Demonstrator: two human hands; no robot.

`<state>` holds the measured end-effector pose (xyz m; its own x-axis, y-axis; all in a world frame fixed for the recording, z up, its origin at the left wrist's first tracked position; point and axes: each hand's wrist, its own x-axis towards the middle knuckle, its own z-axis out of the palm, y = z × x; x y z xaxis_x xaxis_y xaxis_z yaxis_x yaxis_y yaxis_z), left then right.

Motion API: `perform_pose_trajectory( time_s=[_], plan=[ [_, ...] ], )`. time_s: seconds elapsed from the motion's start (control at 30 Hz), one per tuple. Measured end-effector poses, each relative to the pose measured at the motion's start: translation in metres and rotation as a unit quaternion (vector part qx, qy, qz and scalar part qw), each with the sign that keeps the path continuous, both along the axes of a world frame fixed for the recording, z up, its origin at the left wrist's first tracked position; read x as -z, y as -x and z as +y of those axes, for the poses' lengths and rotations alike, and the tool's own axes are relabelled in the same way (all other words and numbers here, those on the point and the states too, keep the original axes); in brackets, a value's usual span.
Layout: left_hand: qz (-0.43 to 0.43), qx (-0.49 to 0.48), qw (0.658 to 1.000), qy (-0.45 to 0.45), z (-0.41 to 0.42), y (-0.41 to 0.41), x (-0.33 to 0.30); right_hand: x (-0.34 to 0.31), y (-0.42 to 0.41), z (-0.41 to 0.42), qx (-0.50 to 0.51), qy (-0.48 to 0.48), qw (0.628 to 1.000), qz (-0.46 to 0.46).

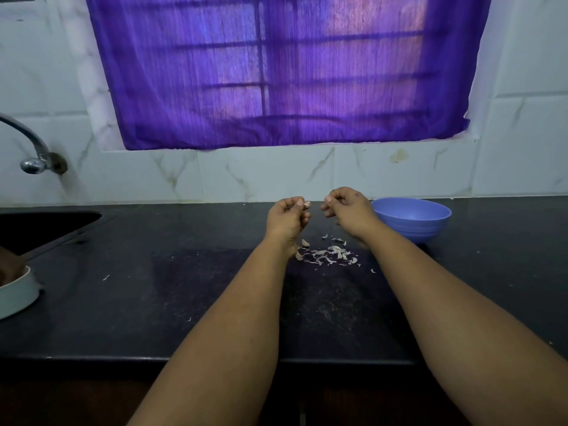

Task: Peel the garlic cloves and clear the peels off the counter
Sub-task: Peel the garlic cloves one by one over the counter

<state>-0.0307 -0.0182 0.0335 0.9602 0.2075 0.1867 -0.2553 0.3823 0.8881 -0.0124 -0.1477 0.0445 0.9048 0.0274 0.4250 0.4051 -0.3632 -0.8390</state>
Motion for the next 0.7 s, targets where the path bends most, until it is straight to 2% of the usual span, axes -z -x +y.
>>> perform_pose_trajectory(
  time_s=[0.23, 0.4, 0.7],
  plan=[
    [0.001, 0.038, 0.998, -0.058, -0.0049, 0.0045, 0.0008, -0.0003, 0.0013, -0.0041, 0.007, -0.011, 0.999, -0.051],
    [-0.006, 0.023, 0.997, -0.076, -0.0018, 0.0049, -0.0002, -0.0009, 0.0018, -0.0049, -0.002, -0.008, 0.998, -0.060],
    [-0.030, 0.043, 0.995, -0.083, -0.0038, 0.0029, 0.0030, -0.0006, 0.0042, -0.0008, -0.026, -0.079, 0.996, -0.012]
  ],
)
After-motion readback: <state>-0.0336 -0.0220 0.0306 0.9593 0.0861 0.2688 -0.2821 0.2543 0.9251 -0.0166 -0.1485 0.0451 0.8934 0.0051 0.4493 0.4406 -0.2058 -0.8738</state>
